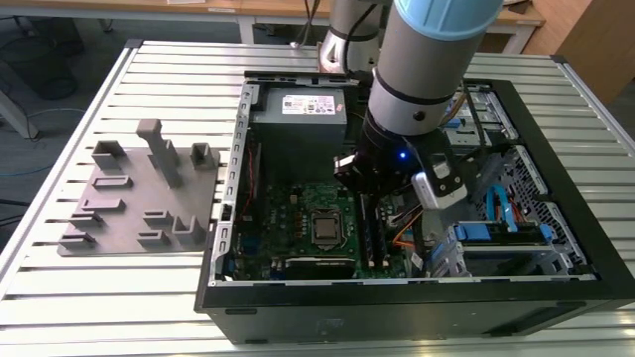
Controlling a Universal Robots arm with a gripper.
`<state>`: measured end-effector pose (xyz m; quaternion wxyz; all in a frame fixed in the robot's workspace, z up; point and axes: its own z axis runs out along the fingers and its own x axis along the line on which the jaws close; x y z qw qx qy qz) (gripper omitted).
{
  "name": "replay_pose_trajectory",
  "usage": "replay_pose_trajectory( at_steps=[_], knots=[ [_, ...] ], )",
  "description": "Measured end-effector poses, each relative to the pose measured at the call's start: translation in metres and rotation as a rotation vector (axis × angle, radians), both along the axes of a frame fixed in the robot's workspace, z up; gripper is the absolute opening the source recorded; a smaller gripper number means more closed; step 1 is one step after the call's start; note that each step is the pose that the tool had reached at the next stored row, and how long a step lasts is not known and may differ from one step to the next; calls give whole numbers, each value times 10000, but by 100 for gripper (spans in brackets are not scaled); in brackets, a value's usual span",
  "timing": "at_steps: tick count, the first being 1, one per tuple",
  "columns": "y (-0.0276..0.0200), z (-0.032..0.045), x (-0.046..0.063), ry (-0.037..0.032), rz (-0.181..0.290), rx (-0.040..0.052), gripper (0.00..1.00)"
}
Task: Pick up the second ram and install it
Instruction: 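Press down the second ram until it locks into place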
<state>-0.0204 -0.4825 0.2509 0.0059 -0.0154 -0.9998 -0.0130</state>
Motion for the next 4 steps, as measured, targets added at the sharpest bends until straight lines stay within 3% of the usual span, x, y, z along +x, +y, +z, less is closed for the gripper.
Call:
replay_pose_trajectory(
  at_steps=[4],
  knots=[
    [0, 2, 0, 1, 1, -2, 11]
  ],
)
